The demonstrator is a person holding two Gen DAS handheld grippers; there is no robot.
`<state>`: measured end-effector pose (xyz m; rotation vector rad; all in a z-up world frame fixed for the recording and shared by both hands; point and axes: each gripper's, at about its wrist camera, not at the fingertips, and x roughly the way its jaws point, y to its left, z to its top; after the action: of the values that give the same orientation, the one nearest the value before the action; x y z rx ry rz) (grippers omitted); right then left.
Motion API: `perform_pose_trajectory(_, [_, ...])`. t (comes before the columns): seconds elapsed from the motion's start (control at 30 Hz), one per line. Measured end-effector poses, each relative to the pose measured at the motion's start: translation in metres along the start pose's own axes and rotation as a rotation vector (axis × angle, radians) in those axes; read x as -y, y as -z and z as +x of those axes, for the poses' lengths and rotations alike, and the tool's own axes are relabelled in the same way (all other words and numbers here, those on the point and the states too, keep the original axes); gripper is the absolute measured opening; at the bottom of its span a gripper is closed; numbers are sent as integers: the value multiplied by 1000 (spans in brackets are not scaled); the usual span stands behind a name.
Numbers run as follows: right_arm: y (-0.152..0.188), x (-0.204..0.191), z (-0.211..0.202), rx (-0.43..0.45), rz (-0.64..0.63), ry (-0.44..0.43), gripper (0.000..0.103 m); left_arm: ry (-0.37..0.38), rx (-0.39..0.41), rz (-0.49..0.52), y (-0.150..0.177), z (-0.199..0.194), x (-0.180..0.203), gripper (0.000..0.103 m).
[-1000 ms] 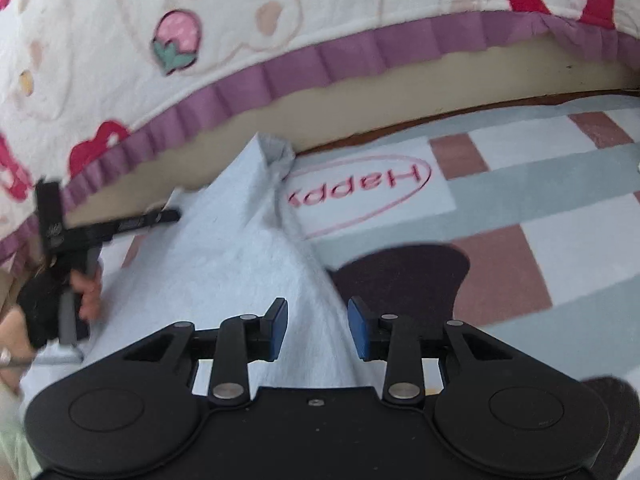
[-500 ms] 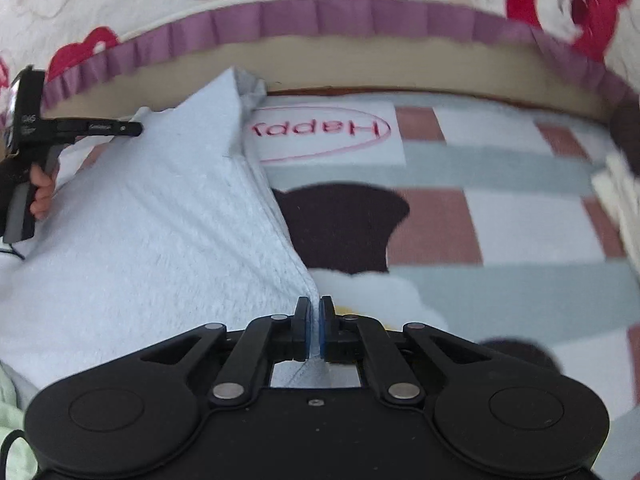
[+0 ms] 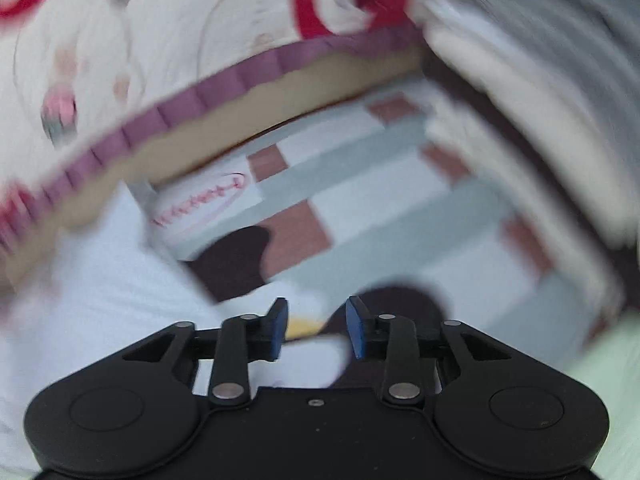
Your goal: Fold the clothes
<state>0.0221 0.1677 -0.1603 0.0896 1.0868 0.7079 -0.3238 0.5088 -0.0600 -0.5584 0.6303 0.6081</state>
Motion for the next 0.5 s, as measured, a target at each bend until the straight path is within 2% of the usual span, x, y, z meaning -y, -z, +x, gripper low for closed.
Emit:
perform_pose_trajectory(0.1, [30,3,9,-115,151,-99,44,42,-40,-26,20,5,14,10])
perform_pose_trajectory(0.17, [46,2,17,-194,233,-135,44,145,-44,-71,31,4,22,10])
perform_pose_trajectory(0.23, [52,0,19,-225,285,-123,45,248,-50,-116,42,4,29,13])
perform_pose_trajectory(0.3, [64,-3,20,-259,358,-157,45,321,-95,-169,47,18,35,14])
perform_pose_trajectory(0.4, [84,-3,26,-281,511,-224,46,285,-120,-57,52,26,54,14])
perform_pose_trajectory(0.47, [94,-2,38,-268,584,-229,55,281,-134,-19,56,28,59,14])
perform_pose_trajectory(0.5, [96,-4,42,-240,589,-231,55,279,-151,-32,58,31,58,14])
